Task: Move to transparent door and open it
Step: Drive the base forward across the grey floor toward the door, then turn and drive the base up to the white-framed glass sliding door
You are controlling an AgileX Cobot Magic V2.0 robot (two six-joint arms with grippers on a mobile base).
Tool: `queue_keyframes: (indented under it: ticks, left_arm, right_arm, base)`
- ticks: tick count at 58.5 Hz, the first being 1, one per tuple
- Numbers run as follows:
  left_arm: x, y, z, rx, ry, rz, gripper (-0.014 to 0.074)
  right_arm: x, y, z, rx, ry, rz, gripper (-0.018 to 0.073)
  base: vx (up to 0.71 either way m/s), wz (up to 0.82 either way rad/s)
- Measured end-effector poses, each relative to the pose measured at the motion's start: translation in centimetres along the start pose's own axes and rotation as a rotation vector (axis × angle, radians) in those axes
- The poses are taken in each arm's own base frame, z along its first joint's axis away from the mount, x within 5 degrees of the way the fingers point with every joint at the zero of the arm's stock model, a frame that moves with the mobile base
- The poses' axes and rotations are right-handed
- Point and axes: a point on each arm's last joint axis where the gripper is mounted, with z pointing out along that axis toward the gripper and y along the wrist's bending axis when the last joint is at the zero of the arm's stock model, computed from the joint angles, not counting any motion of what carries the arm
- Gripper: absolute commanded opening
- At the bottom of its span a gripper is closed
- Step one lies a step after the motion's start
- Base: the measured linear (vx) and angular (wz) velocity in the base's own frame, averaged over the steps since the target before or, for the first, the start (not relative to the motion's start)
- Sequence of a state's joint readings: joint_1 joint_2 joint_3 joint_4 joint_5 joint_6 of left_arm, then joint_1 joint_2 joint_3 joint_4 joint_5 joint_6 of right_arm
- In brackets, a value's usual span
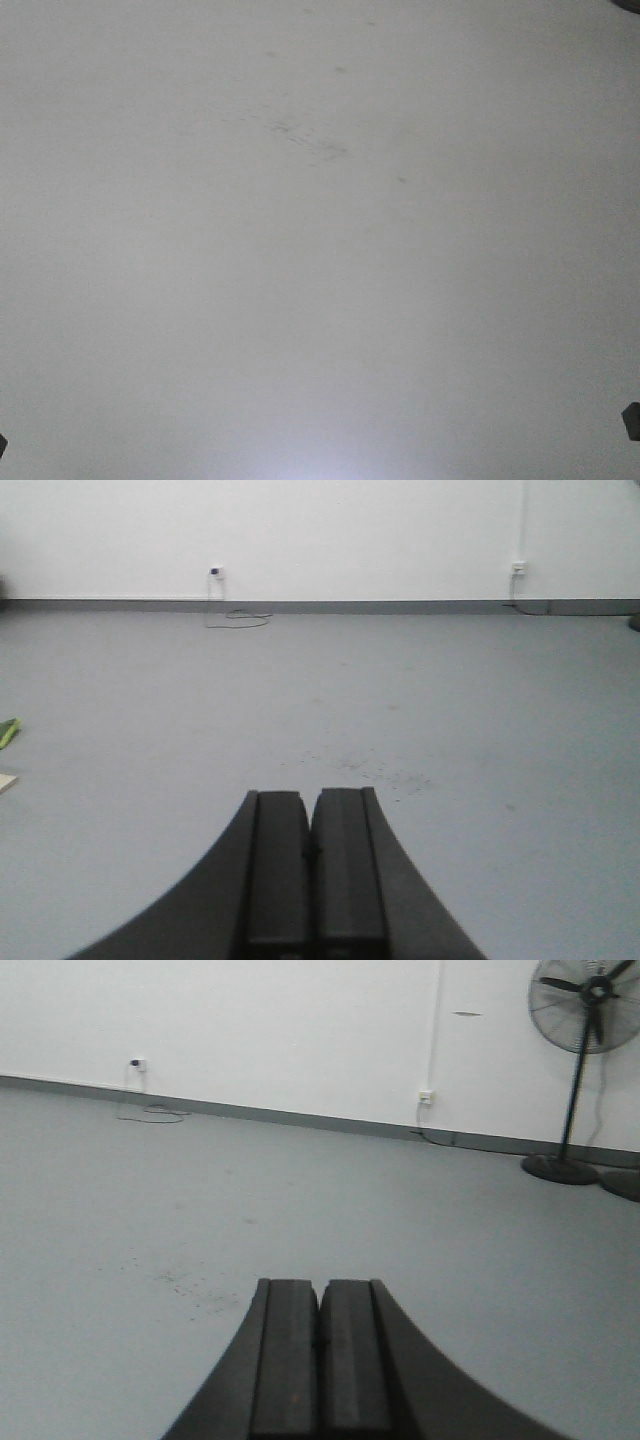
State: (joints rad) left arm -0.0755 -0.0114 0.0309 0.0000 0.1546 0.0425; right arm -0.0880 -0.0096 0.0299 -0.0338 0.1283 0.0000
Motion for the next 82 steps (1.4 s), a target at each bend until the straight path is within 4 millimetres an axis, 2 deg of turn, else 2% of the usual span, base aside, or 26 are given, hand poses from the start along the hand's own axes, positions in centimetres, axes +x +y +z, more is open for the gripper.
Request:
queue_keyframes:
  ticks: [82]
  left_arm:
    - [0.00, 0.00, 0.00, 0.000, 0.000, 0.000, -0.0006]
  right_arm:
    - [0.00, 0.00, 0.00, 0.000, 0.000, 0.000, -0.0006]
  base:
    - [0.55, 0.57]
